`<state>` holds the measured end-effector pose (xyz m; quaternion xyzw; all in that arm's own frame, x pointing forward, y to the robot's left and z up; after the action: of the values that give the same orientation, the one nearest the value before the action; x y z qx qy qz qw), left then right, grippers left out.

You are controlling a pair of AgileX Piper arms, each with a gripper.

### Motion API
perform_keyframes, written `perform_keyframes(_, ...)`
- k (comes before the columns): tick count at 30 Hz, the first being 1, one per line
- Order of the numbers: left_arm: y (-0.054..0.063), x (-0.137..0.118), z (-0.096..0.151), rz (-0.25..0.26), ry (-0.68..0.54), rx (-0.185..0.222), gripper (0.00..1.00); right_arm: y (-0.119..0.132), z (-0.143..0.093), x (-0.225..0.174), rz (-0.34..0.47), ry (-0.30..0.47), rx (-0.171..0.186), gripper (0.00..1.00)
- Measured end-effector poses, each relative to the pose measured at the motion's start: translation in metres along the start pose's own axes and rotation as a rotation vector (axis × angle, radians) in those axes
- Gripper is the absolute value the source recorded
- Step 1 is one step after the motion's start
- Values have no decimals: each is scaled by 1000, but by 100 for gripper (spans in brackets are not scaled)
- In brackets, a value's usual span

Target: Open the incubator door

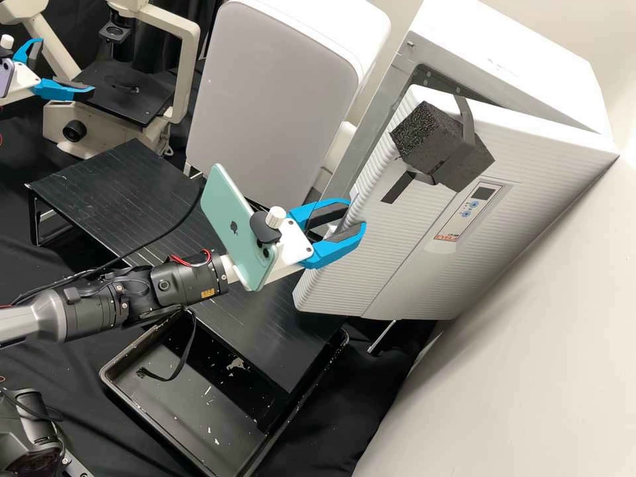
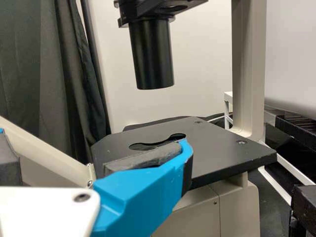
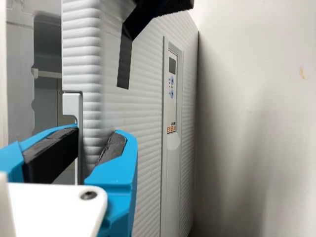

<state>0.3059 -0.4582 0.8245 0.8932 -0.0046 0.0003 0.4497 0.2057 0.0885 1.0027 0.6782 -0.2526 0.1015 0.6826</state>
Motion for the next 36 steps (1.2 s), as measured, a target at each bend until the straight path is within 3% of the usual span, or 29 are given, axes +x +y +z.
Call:
perform_keyframes(5, 0, 0, 0, 0, 0, 0, 100, 0, 0, 1, -3, -8, -11, 100)
perform_keyframes(23, 0, 0, 0, 0, 0, 0, 100, 3, 3, 1, 24, -51, 88, 100)
perform_keyframes(36, 0, 0, 0, 0, 0, 0, 100, 6, 4, 1, 55, -58, 123, 100)
